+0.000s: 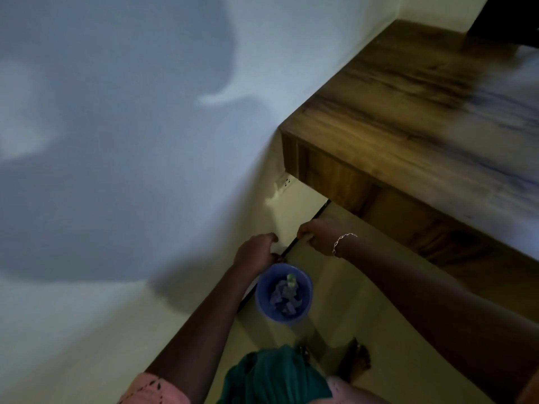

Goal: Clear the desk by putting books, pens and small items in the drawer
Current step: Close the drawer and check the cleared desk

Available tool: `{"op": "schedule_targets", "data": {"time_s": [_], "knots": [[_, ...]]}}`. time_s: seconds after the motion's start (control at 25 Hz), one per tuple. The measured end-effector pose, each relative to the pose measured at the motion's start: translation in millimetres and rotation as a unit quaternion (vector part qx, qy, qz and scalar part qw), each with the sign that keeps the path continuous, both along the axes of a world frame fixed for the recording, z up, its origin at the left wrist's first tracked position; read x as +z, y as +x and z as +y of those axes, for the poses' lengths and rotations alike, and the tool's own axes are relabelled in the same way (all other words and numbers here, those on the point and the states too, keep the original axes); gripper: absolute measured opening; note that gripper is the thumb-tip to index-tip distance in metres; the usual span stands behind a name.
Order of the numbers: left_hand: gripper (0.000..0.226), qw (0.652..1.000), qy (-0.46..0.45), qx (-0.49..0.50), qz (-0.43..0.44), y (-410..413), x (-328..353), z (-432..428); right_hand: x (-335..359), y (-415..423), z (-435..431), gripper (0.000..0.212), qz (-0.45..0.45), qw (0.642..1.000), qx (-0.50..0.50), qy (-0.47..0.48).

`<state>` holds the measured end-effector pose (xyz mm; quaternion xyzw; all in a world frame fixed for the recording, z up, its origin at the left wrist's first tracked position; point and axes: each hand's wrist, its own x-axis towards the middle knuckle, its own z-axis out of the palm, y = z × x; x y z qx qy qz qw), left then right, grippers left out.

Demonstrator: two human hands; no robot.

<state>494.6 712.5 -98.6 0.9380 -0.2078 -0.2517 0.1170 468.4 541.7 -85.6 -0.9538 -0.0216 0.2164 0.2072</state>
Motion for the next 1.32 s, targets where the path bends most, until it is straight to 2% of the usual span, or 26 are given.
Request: {"op": "schedule_targets", "data": {"time_s": [0.12, 0.24, 0.36, 0.44, 0.6, 0.8, 0.96, 1.2, 1.32], "knots": [[0.046, 0.999, -0.025, -0.015, -0.045, 4, 9, -2, 6, -6, -3, 0.030, -0.035, 0.998, -0.045, -0.013], [0.040, 0.989, -0.082, -0.042, -0.120, 5, 24, -20, 17, -17, -12, 0.030, -0.113, 0.988, -0.089, -0.054], [0.040, 0.960, -0.129, -0.106, -0.224, 10, 43, -49, 34, -29, -28, 0.031, -0.197, 0.968, -0.126, -0.087], [0.042, 0.942, -0.149, -0.153, -0.260, 13, 58, -76, 49, -40, -43, 0.026, -0.240, 0.951, -0.170, -0.091], [0.045, 0.919, -0.168, -0.236, -0.266, 4, 81, -140, 75, -75, -83, 0.031, -0.283, 0.916, -0.261, -0.111], [0.050, 0.893, -0.197, -0.311, -0.260, -39, 95, -209, 87, -137, -142, 0.038, -0.203, 0.898, -0.358, -0.154], [0.054, 0.875, -0.189, -0.368, -0.250, -91, 97, -266, 86, -203, -182, 0.043, -0.230, 0.863, -0.425, -0.152], [0.055, 0.864, -0.201, -0.400, -0.231, -200, 99, -361, 87, -325, -261, 0.051, -0.271, 0.827, -0.467, -0.154], [0.052, 0.859, -0.216, -0.412, -0.216, -254, 95, -403, 81, -384, -305, 0.053, -0.262, 0.811, -0.498, -0.163]]}}
